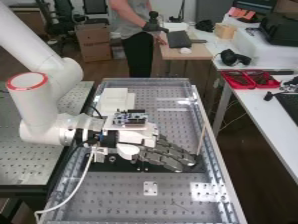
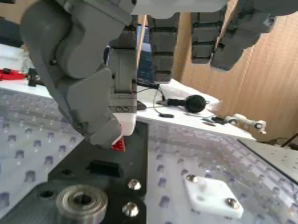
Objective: Grab the pcb board and place it in the clear container
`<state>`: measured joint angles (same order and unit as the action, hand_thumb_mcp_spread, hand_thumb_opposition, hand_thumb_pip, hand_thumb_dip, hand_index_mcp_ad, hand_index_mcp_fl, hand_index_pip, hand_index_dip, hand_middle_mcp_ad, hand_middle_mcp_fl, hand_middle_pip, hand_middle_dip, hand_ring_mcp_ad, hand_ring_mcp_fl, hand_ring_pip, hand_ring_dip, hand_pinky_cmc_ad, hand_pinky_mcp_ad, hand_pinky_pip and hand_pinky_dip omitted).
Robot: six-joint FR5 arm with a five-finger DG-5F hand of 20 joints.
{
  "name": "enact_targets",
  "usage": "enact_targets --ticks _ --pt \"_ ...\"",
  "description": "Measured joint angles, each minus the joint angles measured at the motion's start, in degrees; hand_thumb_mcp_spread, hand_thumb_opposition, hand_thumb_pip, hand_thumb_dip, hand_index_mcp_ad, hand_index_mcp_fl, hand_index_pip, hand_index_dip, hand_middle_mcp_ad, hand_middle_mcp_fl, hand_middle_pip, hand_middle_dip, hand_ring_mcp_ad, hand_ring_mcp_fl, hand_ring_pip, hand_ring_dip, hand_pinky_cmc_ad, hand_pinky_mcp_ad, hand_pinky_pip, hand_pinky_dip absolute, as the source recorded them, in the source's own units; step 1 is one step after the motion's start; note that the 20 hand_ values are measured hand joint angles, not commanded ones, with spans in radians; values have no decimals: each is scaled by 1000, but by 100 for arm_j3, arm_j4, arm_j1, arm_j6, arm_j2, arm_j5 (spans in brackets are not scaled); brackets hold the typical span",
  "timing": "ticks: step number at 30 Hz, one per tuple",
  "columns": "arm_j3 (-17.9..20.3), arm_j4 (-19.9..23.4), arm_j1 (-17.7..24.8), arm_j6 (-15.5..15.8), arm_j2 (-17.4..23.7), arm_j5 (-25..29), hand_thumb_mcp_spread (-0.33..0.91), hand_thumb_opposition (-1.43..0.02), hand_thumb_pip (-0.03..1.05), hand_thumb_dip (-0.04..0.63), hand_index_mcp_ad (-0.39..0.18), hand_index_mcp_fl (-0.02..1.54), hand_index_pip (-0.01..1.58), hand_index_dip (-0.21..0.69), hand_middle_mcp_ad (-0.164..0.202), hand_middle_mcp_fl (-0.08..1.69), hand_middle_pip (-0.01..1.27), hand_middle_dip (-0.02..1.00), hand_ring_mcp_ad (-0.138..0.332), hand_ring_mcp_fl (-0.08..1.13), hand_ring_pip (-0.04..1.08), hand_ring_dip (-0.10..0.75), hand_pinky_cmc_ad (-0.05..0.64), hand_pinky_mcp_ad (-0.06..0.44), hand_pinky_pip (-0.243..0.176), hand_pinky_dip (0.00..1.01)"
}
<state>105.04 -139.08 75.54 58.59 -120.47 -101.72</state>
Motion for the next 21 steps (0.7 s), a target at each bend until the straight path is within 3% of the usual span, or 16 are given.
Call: enact_targets --ticks 10,21 --pt "117 -29 90 -211 568 -8 443 -913 661 253 -119 489 1545 45 82 218 136 155 201 49 99 10 311 169 -75 330" --pt "356 51 540 -635 1336 -23 443 -923 660 251 -120 503 1520 51 82 215 136 155 199 63 99 10 311 171 -75 316"
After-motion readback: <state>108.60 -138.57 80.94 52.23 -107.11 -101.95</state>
